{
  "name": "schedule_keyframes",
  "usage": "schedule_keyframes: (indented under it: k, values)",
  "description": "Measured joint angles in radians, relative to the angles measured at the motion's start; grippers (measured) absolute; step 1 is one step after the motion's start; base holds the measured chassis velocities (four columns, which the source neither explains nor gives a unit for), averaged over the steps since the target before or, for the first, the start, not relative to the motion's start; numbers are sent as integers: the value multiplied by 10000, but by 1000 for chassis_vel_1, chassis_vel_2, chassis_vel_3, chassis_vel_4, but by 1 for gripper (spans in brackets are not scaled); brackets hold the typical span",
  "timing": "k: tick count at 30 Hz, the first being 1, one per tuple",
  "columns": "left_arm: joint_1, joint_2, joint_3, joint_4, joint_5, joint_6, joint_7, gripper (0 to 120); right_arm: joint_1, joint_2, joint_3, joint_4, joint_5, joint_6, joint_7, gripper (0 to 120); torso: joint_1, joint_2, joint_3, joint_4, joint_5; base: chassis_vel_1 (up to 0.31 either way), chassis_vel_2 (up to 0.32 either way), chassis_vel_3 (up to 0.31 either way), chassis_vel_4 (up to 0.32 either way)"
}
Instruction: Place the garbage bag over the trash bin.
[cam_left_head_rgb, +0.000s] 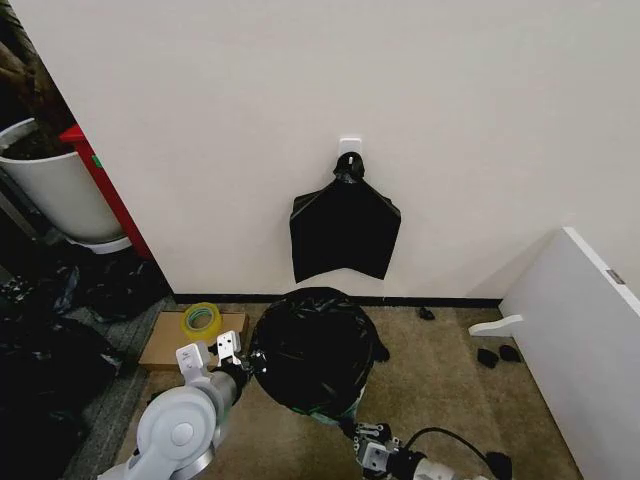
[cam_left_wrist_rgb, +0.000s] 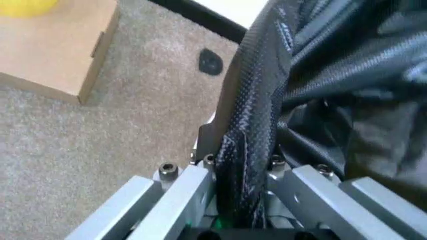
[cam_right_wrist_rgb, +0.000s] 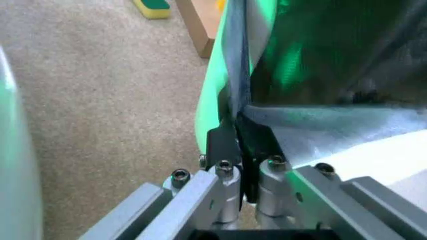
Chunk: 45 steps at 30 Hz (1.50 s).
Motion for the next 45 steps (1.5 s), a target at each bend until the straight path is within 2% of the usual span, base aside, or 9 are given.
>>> schedule_keyframes:
  k: [13, 17, 19, 21, 29, 33, 37, 41, 45]
  values:
    - [-34, -160, 104, 374, 708, -679, 171, 1, -1424, -410, 538, 832, 302, 313, -133, 48, -1, 0, 0, -1, -1, 0, 0, 0, 0]
    - [104, -210, 269, 495, 2014, -1132, 760, 1, -1766, -538, 642, 1374, 862, -5, 293, 61, -1, 0, 0, -1, -1, 0, 0, 0, 0]
    - [332, -307, 506, 558, 3310, -1525, 1404, 1, -2042, -619, 753, 2399, 1702, -1071, 937, 73, -1, 0, 0, -1, -1, 0, 0, 0, 0]
    - [406, -342, 570, 593, 3642, -1630, 1542, 1, -2103, -569, 941, 2863, 1878, -1608, 956, 73, -1, 0, -1, 0, -1, 0, 0, 0, 0]
    - [629, -510, 821, 926, 5861, -2644, 2338, 1, -2062, -426, 1051, 5333, 4417, -4979, 1848, 45, -1, 0, 0, -1, -3, 0, 0, 0, 0]
    - [656, -838, 1138, 1189, 7184, -3273, 2532, 1, -498, 57, 436, 5983, 8609, -7158, 3811, 26, -1, 0, 0, 2, 0, 0, 0, 0, 0]
    - [476, -963, 1785, 1599, 8110, -3650, 2693, 1, 346, 541, 250, 5616, 9690, -7498, 4873, 14, 1, 0, 1, 3, 0, 0, 0, 0, 0]
    - [313, -1032, 2407, 1765, 8294, -3669, 2751, 1, 885, 868, -124, 4984, 9366, -7505, 5279, 0, 1, 0, 0, -3, -1, 0, 0, 0, 0]
    - [168, -1088, 2764, 1876, 8511, -3669, 2774, 1, 1621, 1258, -661, 4479, 9175, -7687, 5736, 0, 1, 0, 0, -1, -1, 0, 0, 0, 0]
